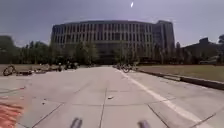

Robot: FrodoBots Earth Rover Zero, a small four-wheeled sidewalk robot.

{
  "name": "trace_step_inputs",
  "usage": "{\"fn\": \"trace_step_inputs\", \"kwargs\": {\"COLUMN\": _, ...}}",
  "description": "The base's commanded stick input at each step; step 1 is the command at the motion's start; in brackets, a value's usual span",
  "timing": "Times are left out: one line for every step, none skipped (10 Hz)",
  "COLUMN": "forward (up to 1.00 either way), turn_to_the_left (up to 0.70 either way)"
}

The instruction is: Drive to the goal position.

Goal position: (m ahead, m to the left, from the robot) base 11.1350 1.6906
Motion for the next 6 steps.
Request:
{"fn": "trace_step_inputs", "kwargs": {"forward": 1.0, "turn_to_the_left": 0.0}}
{"fn": "trace_step_inputs", "kwargs": {"forward": 1.0, "turn_to_the_left": 0.0}}
{"fn": "trace_step_inputs", "kwargs": {"forward": 1.0, "turn_to_the_left": 0.0}}
{"fn": "trace_step_inputs", "kwargs": {"forward": 1.0, "turn_to_the_left": 0.0}}
{"fn": "trace_step_inputs", "kwargs": {"forward": 1.0, "turn_to_the_left": 0.0}}
{"fn": "trace_step_inputs", "kwargs": {"forward": 1.0, "turn_to_the_left": 0.0}}
